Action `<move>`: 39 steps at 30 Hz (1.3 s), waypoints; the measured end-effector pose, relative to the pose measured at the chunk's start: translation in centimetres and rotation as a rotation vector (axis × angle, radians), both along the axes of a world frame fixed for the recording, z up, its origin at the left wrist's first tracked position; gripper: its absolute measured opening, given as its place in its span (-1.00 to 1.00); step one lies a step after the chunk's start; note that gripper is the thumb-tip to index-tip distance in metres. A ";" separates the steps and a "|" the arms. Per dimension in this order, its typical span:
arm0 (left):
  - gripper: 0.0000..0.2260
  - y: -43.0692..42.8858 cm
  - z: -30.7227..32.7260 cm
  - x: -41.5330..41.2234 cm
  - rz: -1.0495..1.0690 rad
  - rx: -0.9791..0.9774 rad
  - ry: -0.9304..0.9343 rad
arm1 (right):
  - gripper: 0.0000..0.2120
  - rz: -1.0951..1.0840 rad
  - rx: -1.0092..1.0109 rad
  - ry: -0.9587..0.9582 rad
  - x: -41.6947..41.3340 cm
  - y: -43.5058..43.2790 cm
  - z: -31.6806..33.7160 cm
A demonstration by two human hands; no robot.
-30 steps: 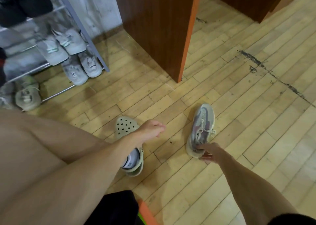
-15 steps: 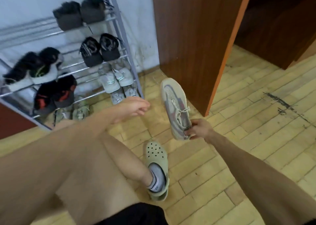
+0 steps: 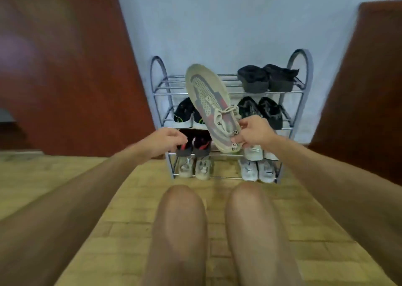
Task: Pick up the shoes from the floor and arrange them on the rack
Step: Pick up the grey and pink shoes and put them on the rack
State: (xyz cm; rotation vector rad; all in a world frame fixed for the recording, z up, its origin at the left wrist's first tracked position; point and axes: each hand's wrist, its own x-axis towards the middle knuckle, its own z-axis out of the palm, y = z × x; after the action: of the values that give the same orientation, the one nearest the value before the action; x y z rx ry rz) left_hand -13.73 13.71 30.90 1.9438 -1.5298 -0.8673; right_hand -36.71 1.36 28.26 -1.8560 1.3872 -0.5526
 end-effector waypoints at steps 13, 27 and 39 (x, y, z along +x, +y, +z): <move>-0.72 20.3 -18.0 21.3 0.653 0.229 0.229 | -0.60 0.500 -0.083 0.584 27.6 13.0 -8.4; -0.32 39.8 -38.5 17.6 1.299 0.601 0.566 | -0.68 0.622 0.194 0.800 26.0 22.7 -24.3; -0.45 38.4 -39.6 13.8 1.475 0.398 0.570 | -0.54 0.708 0.103 0.947 23.3 24.7 -25.3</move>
State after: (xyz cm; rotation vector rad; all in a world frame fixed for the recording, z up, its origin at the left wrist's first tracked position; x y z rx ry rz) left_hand 0.07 52.11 -8.73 2.0896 0.5238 -0.8399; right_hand -13.40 26.09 2.93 -2.4356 1.0859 0.8342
